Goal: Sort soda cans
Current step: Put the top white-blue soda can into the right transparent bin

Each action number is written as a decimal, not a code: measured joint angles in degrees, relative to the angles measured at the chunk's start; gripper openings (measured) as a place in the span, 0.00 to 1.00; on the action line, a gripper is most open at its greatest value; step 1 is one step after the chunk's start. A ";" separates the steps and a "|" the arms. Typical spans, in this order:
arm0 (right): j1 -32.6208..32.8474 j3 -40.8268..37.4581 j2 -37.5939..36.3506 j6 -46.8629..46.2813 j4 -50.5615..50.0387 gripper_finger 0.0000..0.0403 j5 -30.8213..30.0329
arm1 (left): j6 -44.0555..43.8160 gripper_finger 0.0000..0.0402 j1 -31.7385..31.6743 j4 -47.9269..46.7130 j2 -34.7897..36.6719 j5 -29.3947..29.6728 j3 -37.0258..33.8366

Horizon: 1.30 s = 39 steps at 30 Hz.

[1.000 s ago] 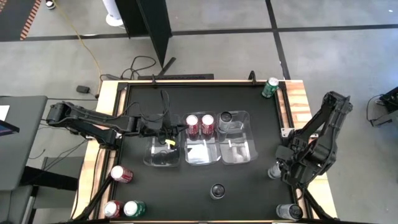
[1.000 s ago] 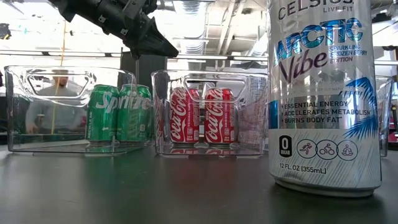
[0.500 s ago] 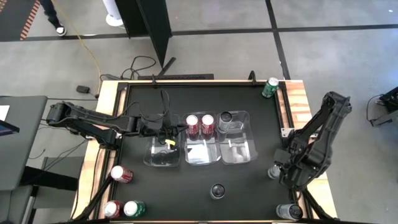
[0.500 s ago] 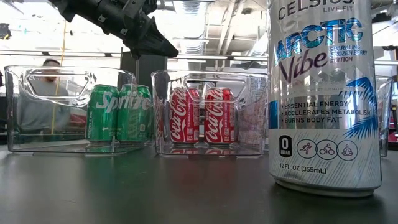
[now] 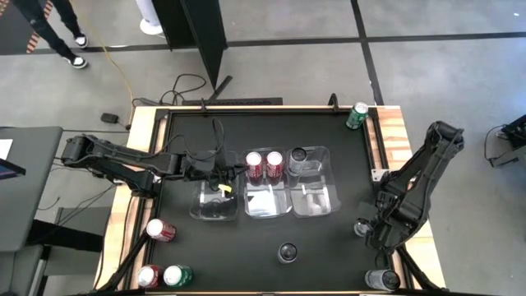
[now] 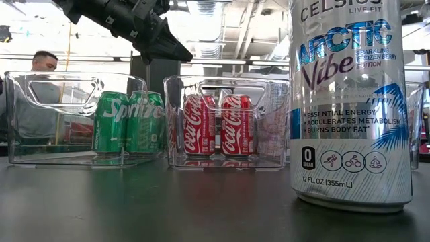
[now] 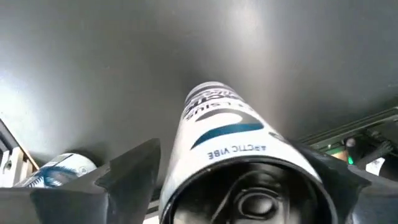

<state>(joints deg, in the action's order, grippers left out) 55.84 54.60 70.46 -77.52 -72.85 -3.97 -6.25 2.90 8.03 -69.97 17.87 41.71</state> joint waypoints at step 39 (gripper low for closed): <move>-12.91 25.22 -0.46 16.92 -16.85 0.65 -4.37 | -0.43 0.00 0.00 -0.02 -0.02 -0.02 0.00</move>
<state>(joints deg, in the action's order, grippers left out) 42.92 79.82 70.00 -60.59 -89.70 -8.34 -6.68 2.90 8.01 -70.00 17.85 41.71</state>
